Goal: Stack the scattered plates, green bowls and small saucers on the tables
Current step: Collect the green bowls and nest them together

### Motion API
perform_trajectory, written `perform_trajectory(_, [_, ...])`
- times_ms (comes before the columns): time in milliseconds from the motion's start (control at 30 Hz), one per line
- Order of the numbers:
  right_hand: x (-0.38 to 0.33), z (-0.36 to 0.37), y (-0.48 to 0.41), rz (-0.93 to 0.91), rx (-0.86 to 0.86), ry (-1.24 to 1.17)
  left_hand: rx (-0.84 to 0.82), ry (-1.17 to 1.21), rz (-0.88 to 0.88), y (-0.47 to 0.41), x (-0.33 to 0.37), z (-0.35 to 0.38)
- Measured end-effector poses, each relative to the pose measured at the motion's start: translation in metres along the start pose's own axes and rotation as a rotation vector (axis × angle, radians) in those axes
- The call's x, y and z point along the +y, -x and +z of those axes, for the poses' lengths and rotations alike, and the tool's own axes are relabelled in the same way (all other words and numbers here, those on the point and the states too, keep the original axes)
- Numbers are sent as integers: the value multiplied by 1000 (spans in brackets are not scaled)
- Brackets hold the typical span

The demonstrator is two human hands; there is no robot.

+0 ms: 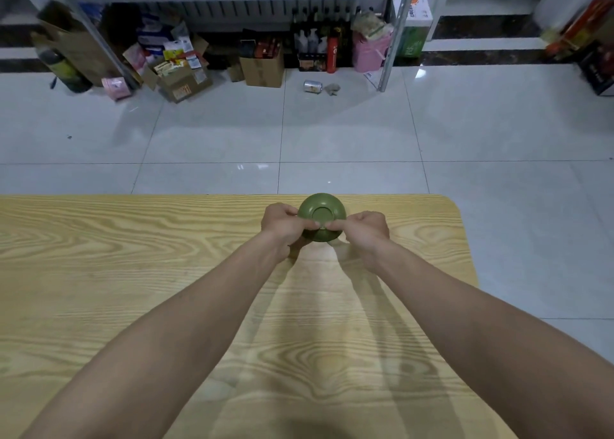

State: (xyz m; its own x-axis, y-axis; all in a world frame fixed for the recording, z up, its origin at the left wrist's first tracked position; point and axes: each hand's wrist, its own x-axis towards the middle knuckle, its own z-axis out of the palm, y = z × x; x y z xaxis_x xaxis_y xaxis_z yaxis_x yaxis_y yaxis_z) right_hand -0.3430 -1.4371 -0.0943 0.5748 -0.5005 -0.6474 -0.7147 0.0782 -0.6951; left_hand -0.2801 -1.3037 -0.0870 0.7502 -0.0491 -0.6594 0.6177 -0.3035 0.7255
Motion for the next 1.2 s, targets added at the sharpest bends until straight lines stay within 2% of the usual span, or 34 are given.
perform_trajectory(200, [20,-12,25,-204,-119,30,-51,-239,298,26,-26,-20])
perform_trajectory(300, [37,-15,38,-307,-107,132,-43,-378,416,40,-45,-27])
perform_trajectory(367, [47,-16,45,-323,-90,198,-37,-426,431,48,-55,-32])
perform_trajectory(467, [58,-14,53,-291,-74,216,-45,-499,468,56,-70,-36])
perform_trajectory(667, [65,-3,61,-268,19,86,-46,-728,634,68,-92,-37])
perform_trajectory(767, [69,0,62,-178,94,26,-69,-811,679,76,-92,-40])
perform_trajectory(1000, [72,-20,91,-8,215,-230,38,-1151,1010,116,-96,-51])
perform_trajectory(1200, [73,-39,158,-7,288,-336,-17,-1285,1006,184,-92,-57])
